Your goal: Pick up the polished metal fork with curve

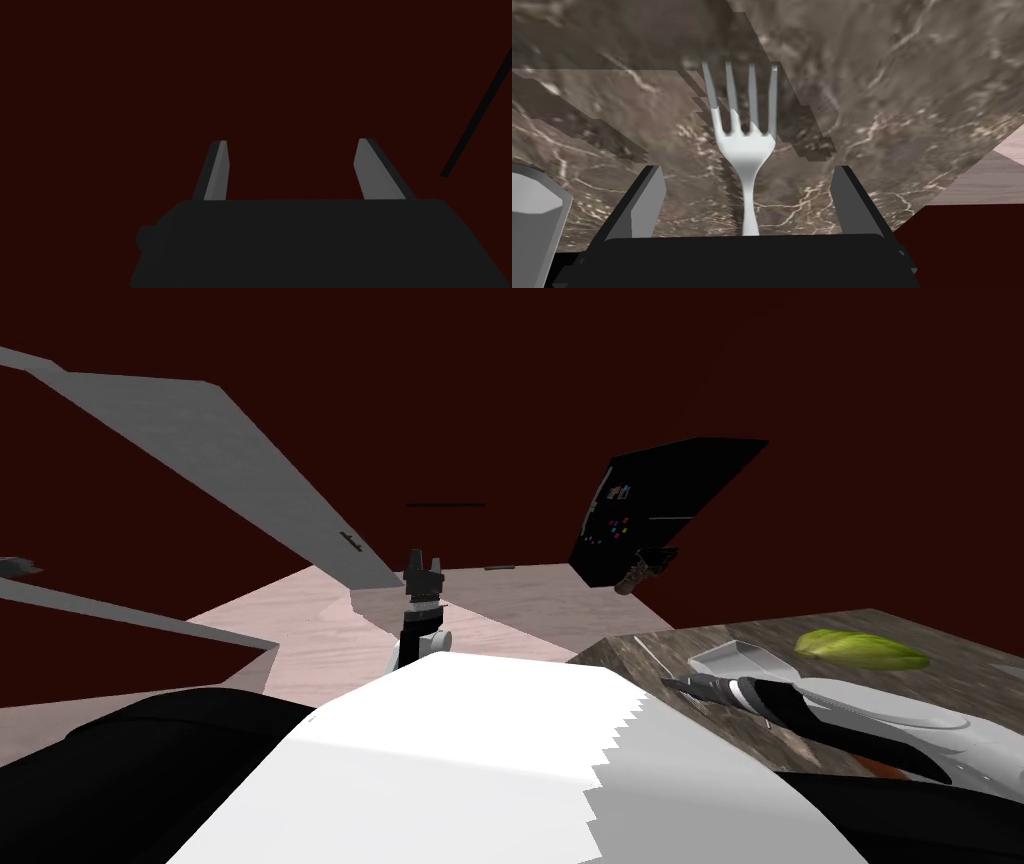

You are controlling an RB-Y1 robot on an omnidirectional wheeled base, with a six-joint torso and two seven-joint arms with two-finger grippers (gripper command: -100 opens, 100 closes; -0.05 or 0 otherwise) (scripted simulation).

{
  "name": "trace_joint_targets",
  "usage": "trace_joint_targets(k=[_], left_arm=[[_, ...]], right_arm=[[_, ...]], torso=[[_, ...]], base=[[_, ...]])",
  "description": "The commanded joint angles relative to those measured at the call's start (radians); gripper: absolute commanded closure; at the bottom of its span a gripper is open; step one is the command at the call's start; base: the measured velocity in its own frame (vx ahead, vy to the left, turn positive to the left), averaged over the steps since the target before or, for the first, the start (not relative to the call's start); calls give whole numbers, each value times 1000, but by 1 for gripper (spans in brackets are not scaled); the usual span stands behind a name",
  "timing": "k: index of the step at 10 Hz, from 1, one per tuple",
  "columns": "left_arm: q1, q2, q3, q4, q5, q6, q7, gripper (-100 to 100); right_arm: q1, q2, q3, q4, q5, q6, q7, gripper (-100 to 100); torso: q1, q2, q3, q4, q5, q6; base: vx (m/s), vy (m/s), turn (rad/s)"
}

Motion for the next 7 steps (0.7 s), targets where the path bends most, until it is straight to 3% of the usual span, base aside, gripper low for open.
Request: trace_joint_targets(k=[1, 4, 7], left_arm=[[0, 0, 0, 0, 0, 0, 0, 0], [0, 0, 0, 0, 0, 0, 0, 0], [0, 0, 0, 0, 0, 0, 0, 0]], right_arm=[[-12, -6, 4, -26, 40, 15, -32, -100], [-67, -10, 18, -95, 139, 54, -119, -100], [-94, -12, 25, -135, 209, 74, -164, -100]], torso=[[0, 0, 0, 0, 0, 0], [1, 0, 0, 0, 0, 0], [0, 0, 0, 0, 0, 0]], base=[[26, -27, -79], [30, -28, -135], [33, -26, -114]])
